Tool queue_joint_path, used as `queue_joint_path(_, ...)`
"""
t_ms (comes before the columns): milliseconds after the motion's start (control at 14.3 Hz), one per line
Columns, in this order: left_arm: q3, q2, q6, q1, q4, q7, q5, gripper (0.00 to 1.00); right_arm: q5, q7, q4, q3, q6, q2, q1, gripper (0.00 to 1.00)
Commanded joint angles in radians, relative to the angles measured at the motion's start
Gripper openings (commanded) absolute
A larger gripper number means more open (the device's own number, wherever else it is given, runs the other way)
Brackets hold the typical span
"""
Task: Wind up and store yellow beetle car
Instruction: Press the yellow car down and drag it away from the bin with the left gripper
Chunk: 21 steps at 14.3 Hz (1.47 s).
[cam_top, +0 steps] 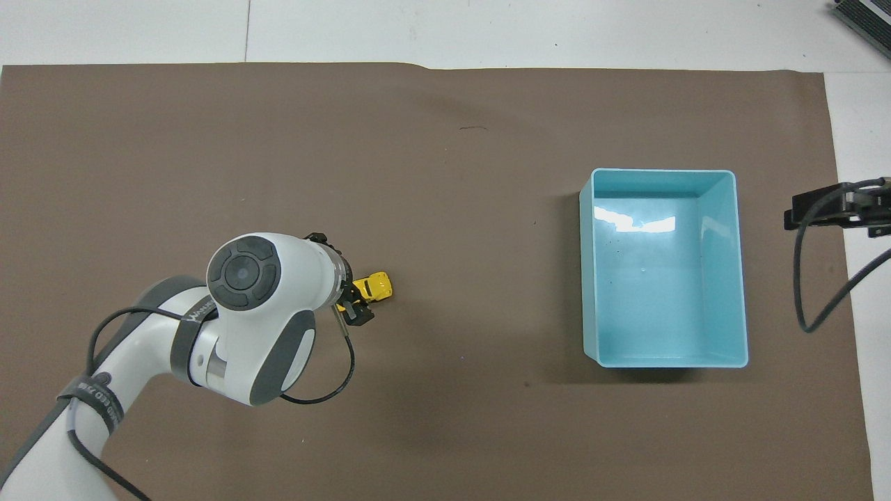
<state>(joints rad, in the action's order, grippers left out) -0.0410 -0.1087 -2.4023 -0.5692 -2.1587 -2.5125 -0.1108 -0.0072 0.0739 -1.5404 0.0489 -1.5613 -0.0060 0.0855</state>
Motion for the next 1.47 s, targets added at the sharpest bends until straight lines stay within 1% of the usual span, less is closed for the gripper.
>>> queue_joint_path(0, -0.022, 0.003, -0.061, -0.04, -0.046, 0.0, -0.012, 1.0, -0.002, 0.014, -0.001, 0.003, 0.003, -0.003, 0.007, 1.0)
queue_joint_path(70, -0.022, -0.011, -0.063, -0.043, -0.049, 0.003, -0.01, 1.0, -0.002, 0.014, -0.001, 0.005, 0.003, -0.003, 0.007, 1.0)
queue_joint_path(210, -0.022, -0.011, -0.074, -0.043, -0.053, 0.017, -0.01, 1.0, 0.0, 0.014, -0.001, 0.003, 0.003, -0.003, 0.007, 1.0)
queue_joint_path(280, -0.022, -0.014, -0.075, -0.063, -0.071, 0.023, -0.009, 1.0, 0.0, 0.014, -0.001, 0.005, 0.003, -0.003, 0.007, 1.0)
queue_joint_path(350, -0.026, -0.01, -0.096, -0.078, -0.101, 0.024, -0.009, 1.0, 0.0, 0.014, -0.001, 0.003, 0.004, -0.003, 0.007, 1.0)
queue_joint_path(420, -0.027, -0.014, -0.125, -0.078, -0.105, 0.026, -0.009, 1.0, -0.002, 0.014, -0.001, 0.003, 0.003, -0.003, 0.007, 1.0)
queue_joint_path(560, -0.028, -0.052, -0.139, -0.077, -0.096, 0.027, 0.0, 1.0, -0.002, 0.014, -0.001, 0.005, 0.003, -0.003, 0.007, 1.0)
queue_joint_path(840, -0.028, -0.049, -0.133, -0.072, -0.102, 0.049, 0.0, 1.0, 0.0, 0.014, -0.001, 0.003, 0.004, -0.003, 0.007, 1.0)
queue_joint_path(910, -0.028, -0.051, -0.133, -0.072, -0.102, 0.052, 0.0, 0.81, 0.0, 0.014, -0.001, 0.003, 0.003, -0.003, 0.007, 1.0)
queue_joint_path(980, -0.028, -0.049, -0.133, -0.072, -0.102, 0.072, 0.002, 0.55, 0.0, 0.014, -0.001, 0.005, 0.003, -0.005, 0.007, 1.0)
queue_joint_path(1050, -0.028, -0.048, -0.132, -0.074, -0.102, 0.11, 0.002, 0.34, 0.0, 0.014, -0.001, 0.005, 0.003, -0.003, 0.007, 1.0)
queue_joint_path(1120, -0.028, -0.046, -0.129, -0.074, -0.104, 0.129, 0.002, 0.15, 0.0, 0.014, -0.001, 0.003, 0.003, -0.005, 0.007, 1.0)
queue_joint_path(1190, -0.028, -0.045, -0.129, -0.074, -0.107, 0.133, 0.002, 0.01, -0.002, 0.014, -0.001, 0.003, 0.004, -0.003, 0.007, 1.0)
queue_joint_path(1399, -0.028, -0.042, -0.129, -0.072, -0.116, 0.172, 0.002, 0.0, -0.002, 0.014, -0.001, 0.003, 0.004, -0.005, 0.007, 1.0)
